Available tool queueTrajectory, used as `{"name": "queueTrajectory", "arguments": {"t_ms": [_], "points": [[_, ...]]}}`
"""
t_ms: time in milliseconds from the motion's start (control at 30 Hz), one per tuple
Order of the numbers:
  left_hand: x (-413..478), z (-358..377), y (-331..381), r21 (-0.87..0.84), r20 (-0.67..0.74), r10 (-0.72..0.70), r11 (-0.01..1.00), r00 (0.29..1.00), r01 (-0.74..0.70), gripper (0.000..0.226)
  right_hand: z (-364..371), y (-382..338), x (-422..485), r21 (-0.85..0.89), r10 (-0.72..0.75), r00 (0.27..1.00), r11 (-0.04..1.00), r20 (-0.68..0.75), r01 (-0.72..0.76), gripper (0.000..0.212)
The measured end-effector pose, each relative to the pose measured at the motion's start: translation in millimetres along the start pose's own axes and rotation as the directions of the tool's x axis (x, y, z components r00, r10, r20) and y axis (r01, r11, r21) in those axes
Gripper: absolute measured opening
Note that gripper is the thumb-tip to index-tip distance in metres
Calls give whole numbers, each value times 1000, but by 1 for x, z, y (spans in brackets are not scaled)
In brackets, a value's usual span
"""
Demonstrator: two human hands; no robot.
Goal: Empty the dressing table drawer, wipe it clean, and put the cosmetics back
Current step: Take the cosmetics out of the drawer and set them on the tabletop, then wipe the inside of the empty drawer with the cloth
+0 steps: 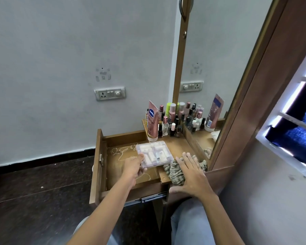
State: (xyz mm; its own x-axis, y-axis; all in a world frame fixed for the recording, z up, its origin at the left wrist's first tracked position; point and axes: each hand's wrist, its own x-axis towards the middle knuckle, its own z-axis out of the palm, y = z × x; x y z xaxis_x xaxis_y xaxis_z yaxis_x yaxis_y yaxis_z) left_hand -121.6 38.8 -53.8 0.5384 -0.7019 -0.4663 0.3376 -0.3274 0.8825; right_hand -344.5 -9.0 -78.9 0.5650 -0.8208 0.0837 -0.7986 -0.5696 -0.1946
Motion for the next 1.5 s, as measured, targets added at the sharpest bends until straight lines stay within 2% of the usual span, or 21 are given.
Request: {"name": "queueTrajectory", "arguments": {"t_ms": [100,167,267,333,400,467,500,533,667,800,900,1167,1300,1433,1500], "points": [[0,8,4,29,8,-15,999,1000,15,17,2,0,-5,-76,-26,998,997,-56,22,100],[-1,12,7,61,36,-4,998,999,2,17,1,0,-10,-46,-35,994,998,-103,31,93],[-2,15,8,121,83,28,992,996,-38,16,-4,1,-22,87,-53,987,994,-155,67,94],[1,16,7,225,126,78,969,989,-105,13,-7,3,-31,235,-7,983,971,-186,51,94],[1,19,6,406,173,146,890,974,-206,11,-6,4,-37,387,61,970,921,-235,36,87],[1,23,7,642,179,217,713,960,-281,25,-5,3,-39,519,131,945,853,-301,47,77],[-2,27,6,718,174,254,629,951,-299,33,-5,3,-39,568,169,933,822,-317,45,75],[-5,31,6,744,176,284,589,943,-316,39,-6,2,-40,605,202,923,795,-327,40,75],[-7,45,-1,701,199,350,602,915,-383,40,-10,-2,-42,671,241,907,739,-346,59,73],[-1,55,-1,752,228,415,500,881,-430,27,-11,-4,-44,660,234,926,751,-296,21,66],[2,63,-2,765,263,459,437,849,-473,29,-4,-2,-44,638,209,942,770,-262,6,66],[10,74,-10,737,286,546,400,788,-544,43,-2,-2,-43,607,174,950,794,-257,19,63],[10,69,-13,722,290,572,395,767,-568,44,-2,-3,-43,567,170,953,823,-250,2,66],[10,42,-15,667,257,587,468,768,-580,44,-8,-6,-42,413,88,959,910,-268,32,74],[15,17,-15,662,230,612,472,757,-582,40,-13,-12,-40,366,82,951,930,-297,35,77]]}}
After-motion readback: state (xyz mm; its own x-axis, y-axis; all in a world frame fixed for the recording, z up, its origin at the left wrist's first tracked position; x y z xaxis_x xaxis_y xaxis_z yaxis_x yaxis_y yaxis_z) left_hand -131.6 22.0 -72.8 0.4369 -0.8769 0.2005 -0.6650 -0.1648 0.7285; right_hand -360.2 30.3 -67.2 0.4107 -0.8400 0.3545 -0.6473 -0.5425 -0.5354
